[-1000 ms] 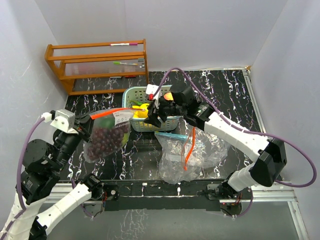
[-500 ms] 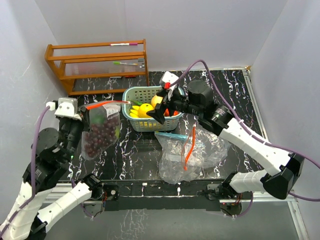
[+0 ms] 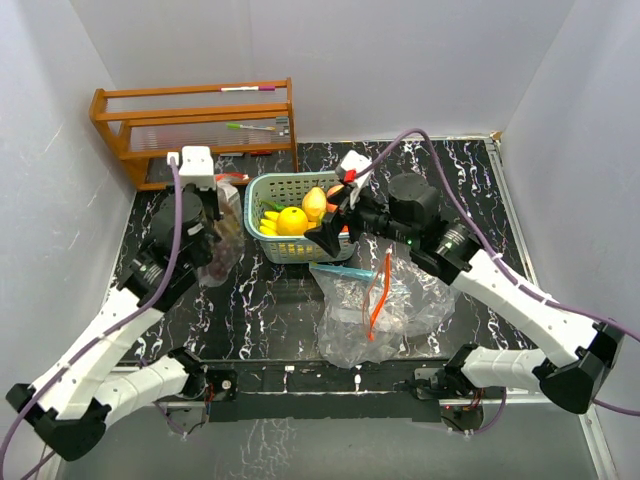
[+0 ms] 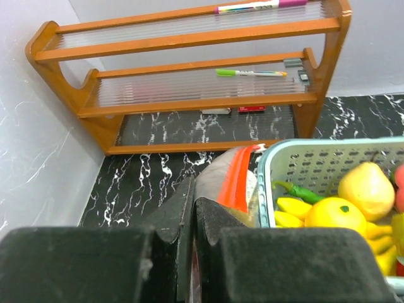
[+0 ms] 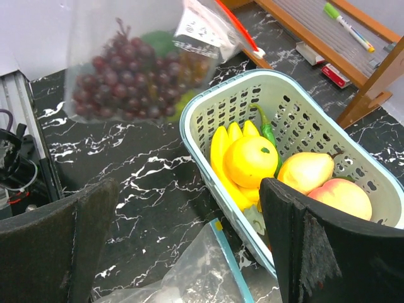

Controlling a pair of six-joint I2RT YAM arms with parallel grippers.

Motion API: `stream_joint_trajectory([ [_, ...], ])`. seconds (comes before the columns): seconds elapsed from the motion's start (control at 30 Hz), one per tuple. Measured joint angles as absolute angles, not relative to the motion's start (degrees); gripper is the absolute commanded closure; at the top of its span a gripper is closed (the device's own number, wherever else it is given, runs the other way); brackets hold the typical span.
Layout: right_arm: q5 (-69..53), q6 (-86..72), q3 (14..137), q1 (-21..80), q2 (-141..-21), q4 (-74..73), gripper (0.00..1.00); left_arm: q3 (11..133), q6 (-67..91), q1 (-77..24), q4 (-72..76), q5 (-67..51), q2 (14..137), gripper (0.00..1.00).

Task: Place the food in the zip-top bag and seal the zipper
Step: Place the zipper food storage bag at the center of the board.

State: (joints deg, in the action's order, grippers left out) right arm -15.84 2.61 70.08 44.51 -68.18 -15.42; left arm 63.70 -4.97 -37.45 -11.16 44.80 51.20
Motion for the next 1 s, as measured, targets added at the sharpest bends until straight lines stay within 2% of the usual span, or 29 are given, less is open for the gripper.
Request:
stream_joint_trajectory([
  [0.1,-15.4,2.4,69.2,44.5,-66.1,-15.6,0.02,63.6,-4.8,-34.3,-7.8,43.6,54.9,1.0],
  [0.37,-14.9,1.6,67.4,44.5,-63.5,-16.4,0.02,60.6,0.1,-17.7,-4.5,35.8,61.2,1.0],
  [0.57,-14.9,1.3,66.5,44.5,-63.2,-16.5,0.02,55.6,2.1,-14.7,-0.7,33.0,59.6,1.0],
  [0.6,-14.8,1.3,66.5,44.5,-63.2,-16.5,0.02,54.4,2.3,-14.7,0.1,32.9,59.0,0.8],
  [0.67,-14.6,1.2,66.0,44.5,-63.2,-16.4,0.02,52.2,2.4,-14.7,1.0,32.9,57.7,0.5],
  [0.73,-14.2,1.0,65.3,44.5,-63.2,-16.5,0.02,50.2,3.2,-14.7,1.7,32.8,56.1,0.33],
  [0.8,-13.4,0.5,64.7,44.5,-63.2,-16.6,0.02,49.1,4.8,-14.7,1.5,32.6,54.7,0.05],
  [1.0,-7.2,-3.3,64.7,44.5,-64.2,-17.4,0.02,48.8,9.1,-14.7,-2.9,28.0,53.1,0.03],
])
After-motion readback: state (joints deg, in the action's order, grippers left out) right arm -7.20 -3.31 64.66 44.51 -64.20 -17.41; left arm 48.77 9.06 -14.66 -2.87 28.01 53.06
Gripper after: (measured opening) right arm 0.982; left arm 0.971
